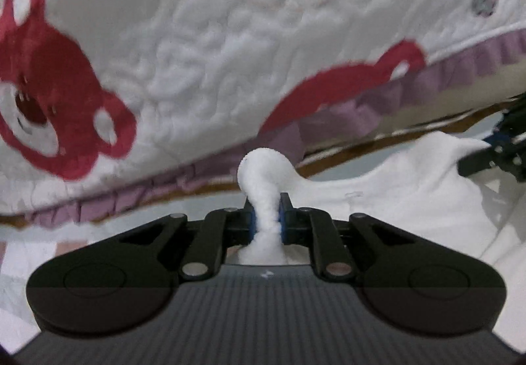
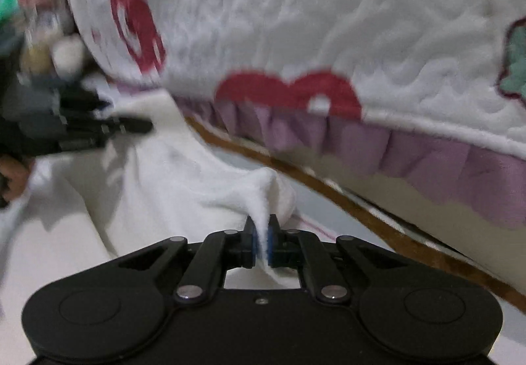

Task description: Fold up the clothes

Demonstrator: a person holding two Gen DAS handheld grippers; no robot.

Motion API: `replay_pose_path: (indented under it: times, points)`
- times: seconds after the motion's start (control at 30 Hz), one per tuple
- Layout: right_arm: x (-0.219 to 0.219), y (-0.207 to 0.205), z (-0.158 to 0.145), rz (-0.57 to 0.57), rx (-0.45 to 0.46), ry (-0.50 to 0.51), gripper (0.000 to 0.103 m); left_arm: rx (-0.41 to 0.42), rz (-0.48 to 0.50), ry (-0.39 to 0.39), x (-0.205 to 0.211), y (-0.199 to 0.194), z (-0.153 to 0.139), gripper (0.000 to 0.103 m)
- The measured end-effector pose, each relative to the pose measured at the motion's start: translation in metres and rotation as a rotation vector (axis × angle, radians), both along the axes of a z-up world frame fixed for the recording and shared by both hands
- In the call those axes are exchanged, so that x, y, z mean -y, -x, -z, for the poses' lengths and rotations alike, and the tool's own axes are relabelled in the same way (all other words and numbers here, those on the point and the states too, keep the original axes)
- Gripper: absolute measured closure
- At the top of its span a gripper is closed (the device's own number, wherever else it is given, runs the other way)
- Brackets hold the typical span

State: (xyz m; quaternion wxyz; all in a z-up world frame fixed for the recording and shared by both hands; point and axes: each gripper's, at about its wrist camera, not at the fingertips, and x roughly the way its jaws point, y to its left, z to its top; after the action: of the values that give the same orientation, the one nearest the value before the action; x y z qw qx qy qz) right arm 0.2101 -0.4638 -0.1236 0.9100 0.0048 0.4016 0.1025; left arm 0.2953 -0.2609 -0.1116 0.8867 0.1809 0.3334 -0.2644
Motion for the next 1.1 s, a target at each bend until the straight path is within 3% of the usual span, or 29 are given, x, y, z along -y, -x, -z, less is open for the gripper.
replay_pose_path:
  times: [0.1,0.17,0.2,0.23,0.3,0.37,0.43,0.57,0.67,0.73,0.87,1.0,1.1]
  points:
    - [0.003,-0.012,0.014,0.022,-0.054,0.009,0.096,-0.064,-0.107,0.018,-0.005,-0.010,0.015,0.077]
    - [0.010,-0.016,0.019,0.053,-0.081,-0.039,0.095,-0.062,-0.166,0.073,-0.022,-0.003,0.006,0.063]
    - [0.012,-0.015,0.022,0.066,-0.086,-0.046,0.088,-0.059,-0.184,0.093,-0.031,0.003,-0.001,0.061]
    - [0.014,-0.014,0.025,0.079,-0.089,-0.053,0.075,-0.058,-0.193,0.109,-0.041,0.012,-0.012,0.059]
    - [0.020,-0.007,0.027,0.112,-0.073,-0.064,0.062,-0.034,-0.193,0.124,-0.063,0.030,-0.035,0.057]
    - [0.028,0.005,0.025,0.169,-0.049,-0.108,0.053,-0.002,-0.201,0.125,-0.088,0.051,-0.059,0.046]
    - [0.039,0.016,0.022,0.275,-0.037,-0.169,0.034,-0.005,-0.230,0.133,-0.115,0.071,-0.076,0.040]
    - [0.072,0.044,0.020,0.520,-0.036,-0.303,0.033,-0.111,-0.297,0.163,-0.163,0.116,-0.087,0.037]
    - [0.086,0.071,0.010,0.604,-0.032,-0.337,0.033,-0.197,-0.316,0.165,-0.194,0.154,-0.087,0.037]
    - [0.083,0.095,-0.004,0.572,-0.056,-0.405,0.034,-0.264,-0.294,0.132,-0.215,0.185,-0.089,0.037]
    - [0.048,0.189,-0.049,0.355,-0.102,-0.579,0.035,-0.325,-0.181,0.036,-0.271,0.261,-0.106,0.037]
    - [0.006,0.273,-0.073,0.146,-0.140,-0.567,0.034,-0.482,-0.275,0.027,-0.334,0.309,-0.102,0.037]
    - [-0.001,0.313,-0.061,0.161,-0.218,-0.682,0.034,-0.557,-0.370,0.022,-0.370,0.334,-0.087,0.037]
